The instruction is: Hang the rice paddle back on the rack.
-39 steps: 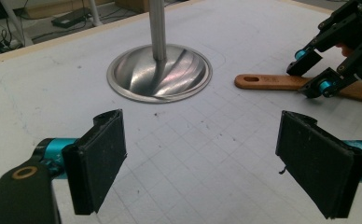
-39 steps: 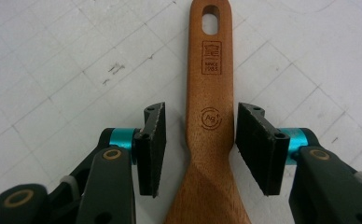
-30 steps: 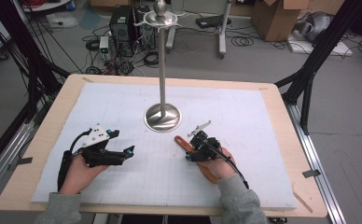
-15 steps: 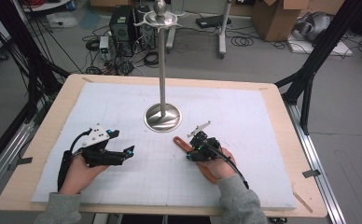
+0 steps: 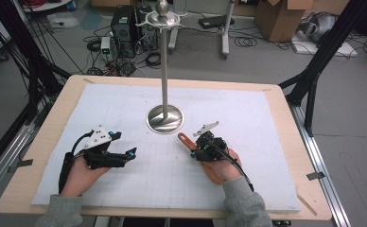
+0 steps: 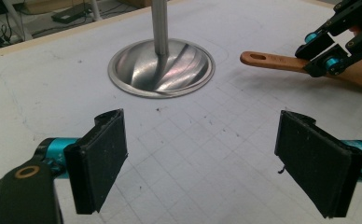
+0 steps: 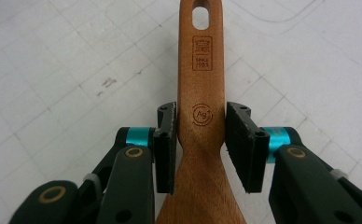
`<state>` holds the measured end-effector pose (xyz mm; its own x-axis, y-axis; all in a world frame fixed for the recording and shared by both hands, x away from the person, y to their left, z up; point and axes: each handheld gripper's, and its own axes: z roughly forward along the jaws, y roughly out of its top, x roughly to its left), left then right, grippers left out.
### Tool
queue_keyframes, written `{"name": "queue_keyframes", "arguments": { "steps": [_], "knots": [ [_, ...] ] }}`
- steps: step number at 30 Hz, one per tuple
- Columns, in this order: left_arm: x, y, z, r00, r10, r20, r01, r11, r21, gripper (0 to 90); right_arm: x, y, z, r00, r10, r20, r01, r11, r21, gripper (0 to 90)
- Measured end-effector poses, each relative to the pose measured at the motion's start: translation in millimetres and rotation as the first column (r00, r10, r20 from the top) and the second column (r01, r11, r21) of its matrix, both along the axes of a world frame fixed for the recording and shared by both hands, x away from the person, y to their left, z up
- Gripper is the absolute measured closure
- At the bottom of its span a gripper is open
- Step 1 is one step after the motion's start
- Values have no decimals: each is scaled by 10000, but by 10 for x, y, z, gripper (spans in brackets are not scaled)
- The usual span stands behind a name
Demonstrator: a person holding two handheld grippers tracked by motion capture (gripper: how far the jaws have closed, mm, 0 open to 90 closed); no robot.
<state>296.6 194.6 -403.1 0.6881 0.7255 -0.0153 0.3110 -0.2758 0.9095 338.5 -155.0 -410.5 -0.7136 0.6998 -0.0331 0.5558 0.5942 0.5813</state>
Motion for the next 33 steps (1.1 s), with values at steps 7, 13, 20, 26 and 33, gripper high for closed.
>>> {"name": "queue_keyframes", "arguments": {
  "steps": [7, 13, 20, 26, 33],
  "knots": [
    [2, 4, 5, 10000, -3, 7, 3, 10000, 38, 175, -19, -56, 79, 9995, -14, 318, -5, 9982, 602, 648],
    [1, -1, 4, 10000, -72, -46, 72, 10000, -7, 176, -47, -142, 190, 9987, 5, 519, -61, 9942, 1075, 648],
    [-3, -25, 0, 9997, -250, -34, 250, 9997, -29, 174, -156, -321, 469, 9892, -171, 1453, -84, 9849, 1728, 648],
    [-3, -30, 1, 9997, -238, -32, 237, 9997, -41, 175, -176, -412, 537, 9853, -328, 1675, -32, 9776, 2102, 648],
    [0, -27, -5, 9997, -225, -87, 225, 9997, -14, 175, -213, -491, 625, 9791, -453, 1984, -85, 9650, 2621, 648]
  ]
}}
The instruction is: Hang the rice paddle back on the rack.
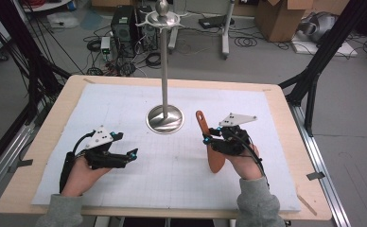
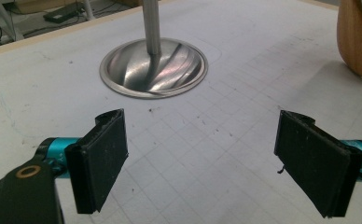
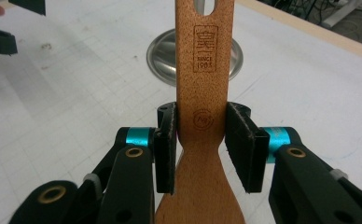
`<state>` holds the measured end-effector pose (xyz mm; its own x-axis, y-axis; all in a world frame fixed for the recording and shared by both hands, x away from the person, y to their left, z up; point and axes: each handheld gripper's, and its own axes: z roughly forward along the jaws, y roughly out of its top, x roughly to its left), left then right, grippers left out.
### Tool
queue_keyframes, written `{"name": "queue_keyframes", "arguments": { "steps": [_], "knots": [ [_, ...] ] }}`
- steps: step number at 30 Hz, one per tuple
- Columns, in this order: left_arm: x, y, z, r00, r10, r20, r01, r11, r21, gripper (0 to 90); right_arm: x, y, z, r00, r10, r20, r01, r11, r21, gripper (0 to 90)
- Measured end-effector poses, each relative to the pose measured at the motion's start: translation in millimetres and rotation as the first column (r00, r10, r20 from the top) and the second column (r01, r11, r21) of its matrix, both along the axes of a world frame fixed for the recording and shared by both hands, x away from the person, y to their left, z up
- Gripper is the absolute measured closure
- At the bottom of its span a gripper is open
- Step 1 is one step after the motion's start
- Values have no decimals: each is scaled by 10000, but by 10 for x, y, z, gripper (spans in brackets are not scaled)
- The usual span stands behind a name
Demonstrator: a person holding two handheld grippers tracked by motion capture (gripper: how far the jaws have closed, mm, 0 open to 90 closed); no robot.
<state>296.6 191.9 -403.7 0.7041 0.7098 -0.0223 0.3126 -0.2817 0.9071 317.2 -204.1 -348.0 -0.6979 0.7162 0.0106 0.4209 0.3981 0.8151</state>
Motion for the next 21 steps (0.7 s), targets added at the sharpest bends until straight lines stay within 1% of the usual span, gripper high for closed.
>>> {"name": "queue_keyframes", "arguments": {
  "steps": [2, 3, 7, 10, 11, 12, 13, 18, 19, 21],
  "knots": [
    [-1, -3, 2, 10000, -28, 13, 28, 10000, -25, 175, -12, -2, 17, 9998, -88, 177, 86, 9999, 65, 648],
    [-4, -5, 4, 10000, -37, 8, 37, 10000, -49, 175, -16, -1, 22, 9996, -31, 263, 28, 9999, 104, 648],
    [-3, 2, 7, 10000, -19, 43, 19, 10000, -13, 175, -37, -6, 54, 9992, -20, 402, 11, 9997, 232, 648],
    [-1, 4, 5, 10000, -16, 19, 16, 10000, 0, 175, -72, -26, 110, 9980, 34, 629, -59, 9992, 402, 648],
    [-1, 4, 5, 10000, -16, 20, 16, 10000, 1, 175, -72, -26, 110, 9980, 34, 629, -59, 9992, 402, 648],
    [-1, 3, 4, 10000, -13, 17, 13, 10000, 4, 175, -98, -34, 148, 9969, 61, 780, -99, 9987, 490, 648],
    [-1, 3, 4, 10000, -11, 15, 11, 10000, 5, 175, -98, -34, 148, 9969, 61, 780, -99, 9987, 490, 648],
    [-3, 0, 3, 10000, 5, 17, -5, 10000, 2, 175, -169, -31, 235, 9933, 133, 1145, -203, 9980, 594, 648],
    [-3, 0, 3, 10000, 6, 16, -6, 10000, 4, 175, -182, -28, 251, 9913, 125, 1309, -209, 9978, 628, 648],
    [-2, 3, 3, 10000, 13, -6, -13, 10000, 13, 175, -201, -28, 274, 9904, 178, 1370, -265, 9977, 624, 648]
  ]
}}
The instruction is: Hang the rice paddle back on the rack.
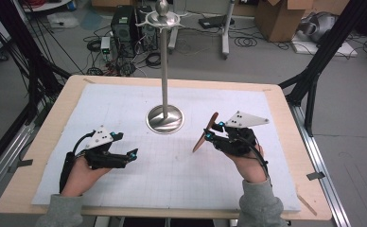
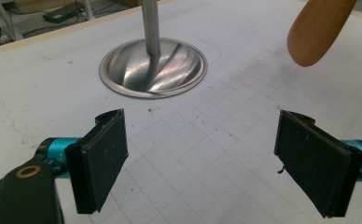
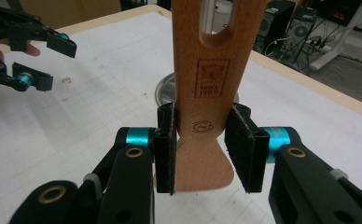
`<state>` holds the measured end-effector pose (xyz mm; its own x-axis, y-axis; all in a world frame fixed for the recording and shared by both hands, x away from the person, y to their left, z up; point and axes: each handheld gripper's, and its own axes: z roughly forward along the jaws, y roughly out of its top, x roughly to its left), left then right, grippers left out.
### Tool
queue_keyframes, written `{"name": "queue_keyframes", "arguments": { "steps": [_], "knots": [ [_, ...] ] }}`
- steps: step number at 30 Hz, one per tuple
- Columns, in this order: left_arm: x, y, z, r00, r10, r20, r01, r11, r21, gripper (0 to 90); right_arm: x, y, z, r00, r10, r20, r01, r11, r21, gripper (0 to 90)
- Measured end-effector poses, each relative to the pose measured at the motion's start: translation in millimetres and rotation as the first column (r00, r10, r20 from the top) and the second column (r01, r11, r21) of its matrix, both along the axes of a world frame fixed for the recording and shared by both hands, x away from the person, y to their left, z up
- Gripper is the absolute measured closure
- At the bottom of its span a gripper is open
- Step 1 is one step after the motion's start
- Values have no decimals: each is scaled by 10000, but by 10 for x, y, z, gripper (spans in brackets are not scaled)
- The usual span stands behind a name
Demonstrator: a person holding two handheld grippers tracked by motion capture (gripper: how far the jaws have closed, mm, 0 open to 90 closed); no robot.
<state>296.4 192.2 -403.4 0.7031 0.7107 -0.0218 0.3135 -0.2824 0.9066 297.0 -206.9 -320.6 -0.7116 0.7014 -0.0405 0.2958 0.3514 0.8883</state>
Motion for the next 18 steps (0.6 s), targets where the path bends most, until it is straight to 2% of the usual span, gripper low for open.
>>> {"name": "queue_keyframes", "arguments": {
  "steps": [18],
  "knots": [
    [-7, -29, 32, 9999, -126, 66, 127, 9998, -120, 175, -17, -71, 37, 9996, 237, 137, -243, 9988, 428, 648]
  ]
}}
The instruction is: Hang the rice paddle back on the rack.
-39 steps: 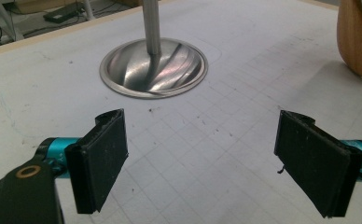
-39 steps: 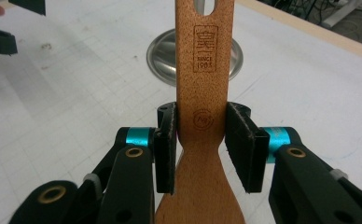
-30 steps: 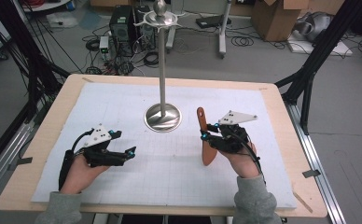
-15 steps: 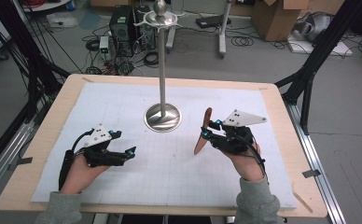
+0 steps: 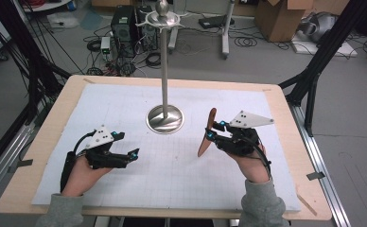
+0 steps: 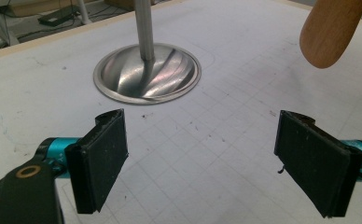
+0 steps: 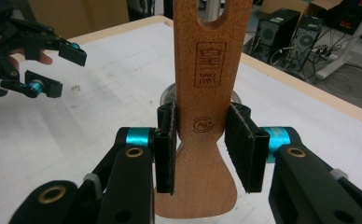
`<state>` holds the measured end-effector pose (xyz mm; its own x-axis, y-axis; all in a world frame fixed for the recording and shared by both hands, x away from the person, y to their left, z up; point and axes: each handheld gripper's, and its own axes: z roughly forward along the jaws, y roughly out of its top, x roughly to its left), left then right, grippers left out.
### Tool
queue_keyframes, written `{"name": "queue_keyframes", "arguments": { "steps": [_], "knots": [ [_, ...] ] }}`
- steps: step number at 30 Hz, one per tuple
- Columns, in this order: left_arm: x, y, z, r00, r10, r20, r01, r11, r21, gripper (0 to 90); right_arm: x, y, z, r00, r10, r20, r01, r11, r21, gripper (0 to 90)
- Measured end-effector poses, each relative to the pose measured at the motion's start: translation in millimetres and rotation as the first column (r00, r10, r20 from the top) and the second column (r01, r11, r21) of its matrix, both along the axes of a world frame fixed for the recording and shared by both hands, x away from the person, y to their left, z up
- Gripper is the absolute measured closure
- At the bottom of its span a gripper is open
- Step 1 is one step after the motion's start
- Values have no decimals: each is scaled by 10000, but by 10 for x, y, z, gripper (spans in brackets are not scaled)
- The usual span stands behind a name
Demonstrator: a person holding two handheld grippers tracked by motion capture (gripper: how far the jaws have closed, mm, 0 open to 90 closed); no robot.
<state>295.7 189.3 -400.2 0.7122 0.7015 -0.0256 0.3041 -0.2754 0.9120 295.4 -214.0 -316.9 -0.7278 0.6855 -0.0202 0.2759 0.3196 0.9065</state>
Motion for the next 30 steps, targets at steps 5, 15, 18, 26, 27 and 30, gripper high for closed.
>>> {"name": "queue_keyframes", "arguments": {
  "steps": [5, 15, 18, 26, 27, 30],
  "knots": [
    [-12, 29, 13, 10000, 49, -7, -49, 9999, -94, 175, -9, -24, 29, 9999, 92, 67, -93, 9998, 181, 648],
    [-20, 63, 36, 9998, 98, 161, -94, 9996, -255, 174, 65, 32, 52, 9996, 283, -63, -283, 9996, -51, 648],
    [-23, 65, 41, 9997, 100, 204, -95, 9996, -273, 174, 86, 33, 96, 9993, 374, -4, -374, 9993, -74, 648],
    [-32, 79, 52, 9997, 133, 228, -125, 9994, -336, 167, 126, -10, 260, 9988, 481, 58, -481, 9988, 134, 648],
    [-36, 82, 56, 9996, 140, 235, -131, 9992, -390, 163, 138, -14, 286, 9988, 486, 61, -487, 9987, 158, 648],
    [-44, 98, 67, 9996, 175, 240, -164, 9989, -448, 159, 170, -21, 363, 9984, 556, 113, -558, 9983, 185, 648]
  ]
}}
